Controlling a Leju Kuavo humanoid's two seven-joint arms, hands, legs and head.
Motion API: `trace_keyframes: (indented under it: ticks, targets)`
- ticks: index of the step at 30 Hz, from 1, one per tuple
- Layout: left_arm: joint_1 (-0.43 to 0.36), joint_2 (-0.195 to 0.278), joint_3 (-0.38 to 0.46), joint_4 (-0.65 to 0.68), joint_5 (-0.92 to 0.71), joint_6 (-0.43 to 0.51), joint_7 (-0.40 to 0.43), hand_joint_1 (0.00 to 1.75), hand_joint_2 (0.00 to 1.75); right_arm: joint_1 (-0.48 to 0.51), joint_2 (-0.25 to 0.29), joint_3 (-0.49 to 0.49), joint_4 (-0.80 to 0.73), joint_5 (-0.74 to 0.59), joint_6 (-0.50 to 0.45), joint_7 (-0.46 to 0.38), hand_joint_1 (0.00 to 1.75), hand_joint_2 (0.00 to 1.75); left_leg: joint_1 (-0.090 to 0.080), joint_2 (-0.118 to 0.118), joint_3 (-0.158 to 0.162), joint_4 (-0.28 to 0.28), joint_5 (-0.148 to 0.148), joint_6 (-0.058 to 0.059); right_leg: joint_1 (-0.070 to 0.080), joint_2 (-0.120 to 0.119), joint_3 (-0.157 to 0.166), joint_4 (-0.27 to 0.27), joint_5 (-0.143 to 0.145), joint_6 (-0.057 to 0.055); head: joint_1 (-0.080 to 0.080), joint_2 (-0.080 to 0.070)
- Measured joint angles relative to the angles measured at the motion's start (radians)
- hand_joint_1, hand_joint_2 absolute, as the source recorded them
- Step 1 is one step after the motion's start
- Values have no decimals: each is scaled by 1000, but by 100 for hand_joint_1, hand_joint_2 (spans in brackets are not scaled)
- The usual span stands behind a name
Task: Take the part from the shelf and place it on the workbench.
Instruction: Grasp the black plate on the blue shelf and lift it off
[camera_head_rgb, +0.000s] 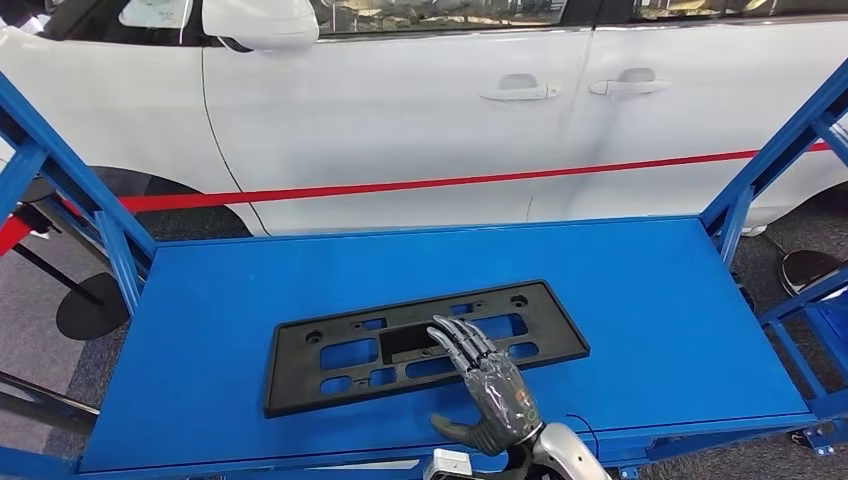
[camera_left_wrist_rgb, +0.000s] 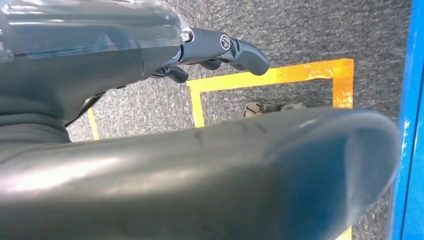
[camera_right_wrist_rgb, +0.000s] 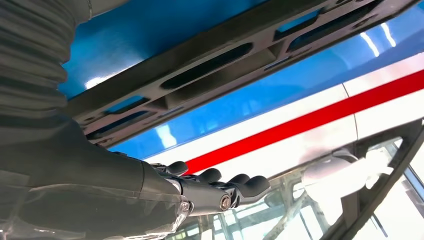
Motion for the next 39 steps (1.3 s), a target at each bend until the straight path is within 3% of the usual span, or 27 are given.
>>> trace_keyframes:
  ticks: [1,2,3,5,7,8,12,14,16,17,18,20,22,24,26,28,32,33,34,35,37,39]
  targets:
    - [1,0,0,0,-1,0,2,0,0,-6,10,1,11,9,2,3,0,175,-1,0,-1,0,0,0,-1,0,-27,57,-18,2,0,0]
    - [1,-1,0,0,-2,-1,4,0,0,-11,19,2,21,17,4,6,0,175,-1,0,0,1,0,0,-1,0,-41,84,-19,2,0,0]
    - [1,-1,0,0,-3,-1,6,0,0,-17,28,2,31,24,4,9,0,175,-1,-1,1,1,0,0,-1,0,-35,71,0,1,0,0]
    - [1,-2,0,0,-5,-4,6,0,0,-31,40,3,47,32,4,15,0,175,-1,-3,5,2,-3,-3,0,0,27,-61,76,-5,0,0]
    - [1,-4,0,0,-9,-6,4,0,0,-48,52,3,65,34,6,15,0,175,-4,-4,4,4,-5,-11,4,0,85,-186,120,-14,0,0]
    - [1,-5,0,0,-10,-7,2,0,0,-56,59,3,76,32,7,13,0,175,-6,-4,2,5,-5,-15,7,1,96,-213,124,-18,0,0]
    - [1,-7,0,0,-12,-9,-6,0,0,-98,92,3,143,15,21,-1,0,175,-4,-3,-6,19,-18,-39,6,3,95,-224,128,-38,-1,0]
    - [1,-7,0,0,-13,-12,-7,0,0,-123,111,3,176,7,27,-4,0,175,-2,-3,-46,107,-71,-48,3,1,95,-228,131,-47,-2,0]
    - [2,-7,0,0,-14,-15,-7,0,0,-146,127,3,214,-1,34,-5,0,175,0,-3,-113,250,-131,-54,4,-1,94,-228,131,-51,-2,0]
    - [4,-7,0,0,-14,-17,-7,0,0,-155,134,3,232,-5,37,-5,0,175,1,-3,-136,296,-141,-55,4,-1,94,-228,131,-52,-2,0]
    - [4,-7,0,0,-14,-18,-7,0,0,-162,140,3,248,-7,39,-6,0,175,2,-3,-142,305,-131,-56,5,-1,95,-227,131,-52,-2,0]
    - [5,-6,0,0,-14,-18,-7,0,0,-174,150,3,270,-10,40,-7,0,175,4,-2,-101,213,-67,-55,5,1,97,-225,130,-51,-2,0]
    - [3,-6,0,0,-13,-18,-8,0,0,-186,158,2,285,-11,42,-10,0,175,4,-2,-37,76,-14,-48,8,3,97,-220,127,-45,-2,0]
    - [2,-6,0,0,-10,-18,-12,0,0,-201,165,2,304,-12,46,-16,0,175,1,-3,-11,16,-3,-38,10,4,94,-218,127,-36,-1,0]
    - [3,-6,0,0,-5,-18,-19,0,0,-225,174,0,336,-12,50,-25,0,175,1,-3,-13,11,3,-26,10,5,91,-218,129,-26,-1,0]
    - [2,-6,0,0,2,-18,-26,0,0,-256,183,-3,380,-17,44,-39,0,175,5,-1,-12,4,10,-14,8,4,78,-189,107,-16,0,0]
    - [2,-5,2,0,15,-12,-31,0,0,-335,205,-7,518,-55,15,-81,0,175,5,1,-17,2,15,-5,3,3,-27,37,-1,-5,0,0]
    - [2,-5,3,0,18,-9,-34,0,0,-354,211,-7,557,-68,9,-90,0,175,4,1,-18,3,15,-5,2,2,-40,62,-1,-4,0,0]
    - [3,-5,5,0,21,-7,-38,0,0,-373,218,-8,597,-81,5,-99,0,175,4,1,-18,4,15,-5,1,2,-33,48,19,-5,0,0]
    - [3,-5,7,0,25,-5,-42,0,0,-393,226,-10,635,-92,3,-106,0,175,4,0,-17,6,14,-6,0,2,-6,-6,53,-7,0,0]
    - [2,-6,10,0,32,-3,-50,0,0,-437,242,-13,708,-109,-1,-117,78,175,3,-1,-18,9,13,-12,2,2,61,-145,112,-15,0,0]
    - [0,-6,14,0,39,-2,-54,0,0,-478,258,-14,772,-114,-12,-127,165,175,0,-1,-22,11,14,-22,7,3,89,-212,127,-21,-1,0]
